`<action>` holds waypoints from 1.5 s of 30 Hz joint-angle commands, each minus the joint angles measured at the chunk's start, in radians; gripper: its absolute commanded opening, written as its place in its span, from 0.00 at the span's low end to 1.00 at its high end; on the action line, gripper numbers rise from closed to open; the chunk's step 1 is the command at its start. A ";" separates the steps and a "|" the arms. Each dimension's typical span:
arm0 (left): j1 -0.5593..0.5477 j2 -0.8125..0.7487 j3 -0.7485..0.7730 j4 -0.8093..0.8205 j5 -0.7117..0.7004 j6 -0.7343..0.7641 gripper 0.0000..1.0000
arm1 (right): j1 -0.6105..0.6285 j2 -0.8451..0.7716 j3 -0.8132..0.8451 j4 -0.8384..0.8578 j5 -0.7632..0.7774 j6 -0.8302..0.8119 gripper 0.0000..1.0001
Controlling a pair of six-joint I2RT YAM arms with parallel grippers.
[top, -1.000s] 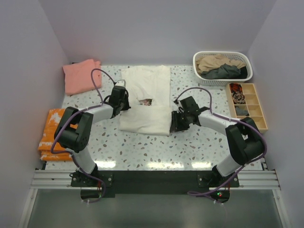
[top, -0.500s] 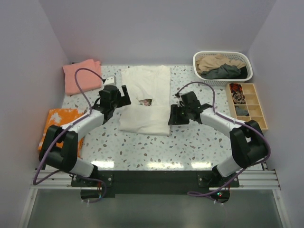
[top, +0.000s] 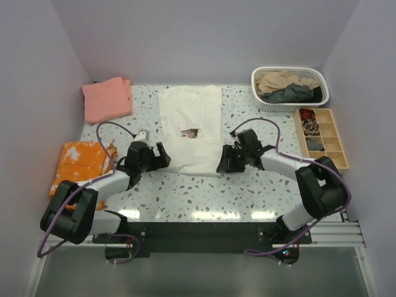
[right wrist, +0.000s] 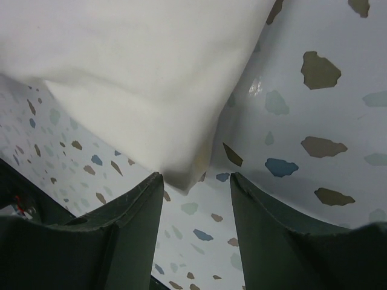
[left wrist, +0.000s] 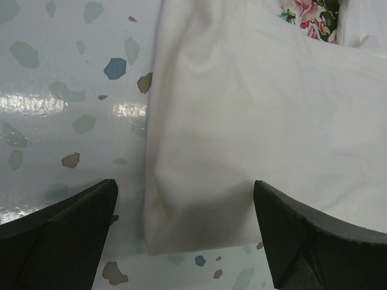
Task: Fold and stack the t-shirts
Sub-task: Fold the tshirt
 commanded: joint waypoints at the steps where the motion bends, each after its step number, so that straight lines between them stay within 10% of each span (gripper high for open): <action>1: 0.007 -0.036 -0.085 0.110 0.099 -0.057 1.00 | 0.003 0.012 -0.018 0.112 -0.062 0.063 0.53; 13: 0.006 -0.022 -0.217 0.280 0.278 -0.106 0.92 | 0.004 0.064 -0.065 0.225 -0.106 0.149 0.53; 18: 0.006 0.031 -0.216 0.308 0.293 -0.119 0.28 | 0.004 0.138 -0.071 0.282 -0.117 0.166 0.53; 20: 0.006 0.050 -0.210 0.288 0.292 -0.119 0.07 | 0.003 0.159 -0.061 0.284 -0.126 0.159 0.36; 22: 0.006 0.051 -0.197 0.259 0.288 -0.117 0.00 | 0.004 0.152 -0.059 0.259 -0.109 0.146 0.00; 24: 0.006 0.033 -0.200 0.223 0.291 -0.119 0.00 | 0.004 0.115 -0.057 0.218 -0.077 0.119 0.00; 34: 0.004 -0.197 -0.199 -0.140 0.316 -0.051 0.00 | 0.004 -0.107 -0.096 -0.138 0.058 -0.013 0.00; 36: 0.004 -0.217 -0.205 -0.157 0.344 -0.042 0.03 | 0.004 -0.110 -0.097 -0.140 0.021 -0.025 0.19; 37: 0.004 -0.231 -0.207 -0.163 0.350 -0.042 0.32 | 0.004 -0.120 -0.100 -0.140 0.007 -0.028 0.27; 42: -0.007 -0.277 -0.233 -0.145 0.388 -0.076 1.00 | 0.004 -0.189 -0.116 -0.176 0.062 -0.035 0.54; 45: -0.010 -0.315 -0.252 -0.165 0.377 -0.089 1.00 | 0.003 -0.216 -0.114 -0.195 0.078 -0.035 0.55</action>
